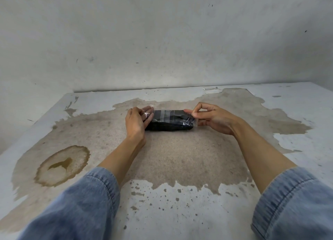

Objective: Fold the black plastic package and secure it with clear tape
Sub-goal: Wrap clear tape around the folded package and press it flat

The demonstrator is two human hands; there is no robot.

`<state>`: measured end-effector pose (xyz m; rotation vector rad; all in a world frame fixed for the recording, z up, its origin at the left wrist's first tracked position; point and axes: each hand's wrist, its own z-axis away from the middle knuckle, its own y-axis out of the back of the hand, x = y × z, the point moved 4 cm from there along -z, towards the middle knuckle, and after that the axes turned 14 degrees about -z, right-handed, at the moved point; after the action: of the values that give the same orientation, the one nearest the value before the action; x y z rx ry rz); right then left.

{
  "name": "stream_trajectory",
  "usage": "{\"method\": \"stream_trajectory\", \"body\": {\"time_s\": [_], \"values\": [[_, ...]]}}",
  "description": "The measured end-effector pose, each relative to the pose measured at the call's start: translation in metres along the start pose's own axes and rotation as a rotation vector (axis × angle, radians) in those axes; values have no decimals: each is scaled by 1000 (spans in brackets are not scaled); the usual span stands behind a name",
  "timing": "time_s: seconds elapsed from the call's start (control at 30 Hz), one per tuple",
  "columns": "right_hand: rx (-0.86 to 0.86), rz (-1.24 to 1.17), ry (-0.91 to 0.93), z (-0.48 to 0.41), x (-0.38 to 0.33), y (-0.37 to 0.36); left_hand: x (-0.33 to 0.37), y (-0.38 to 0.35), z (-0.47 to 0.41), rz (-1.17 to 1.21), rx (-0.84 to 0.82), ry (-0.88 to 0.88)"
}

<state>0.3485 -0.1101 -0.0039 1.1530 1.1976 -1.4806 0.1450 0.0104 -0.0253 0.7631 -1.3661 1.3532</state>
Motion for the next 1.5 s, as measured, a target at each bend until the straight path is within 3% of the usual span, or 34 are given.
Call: {"method": "stream_trajectory", "body": {"time_s": [0.5, 0.63, 0.8, 1.0, 1.3, 1.5], "values": [[-75, 9, -104, -1, -3, 0, -2, 0, -3, 1, 3, -16], [121, 211, 49, -5, -10, -5, -2, 0, -4, -1, -4, -11], [370, 278, 304, -15, -23, -7, 1, -2, 1, 51, 28, -23], [277, 219, 259, -20, -12, -5, 1, -6, 5, 30, 41, -57], [61, 389, 22, -8, -9, -4, 0, -8, 5, 16, 42, -60], [-32, 318, -90, -1, -9, -2, 1, -7, 5, 9, 47, -58]]}}
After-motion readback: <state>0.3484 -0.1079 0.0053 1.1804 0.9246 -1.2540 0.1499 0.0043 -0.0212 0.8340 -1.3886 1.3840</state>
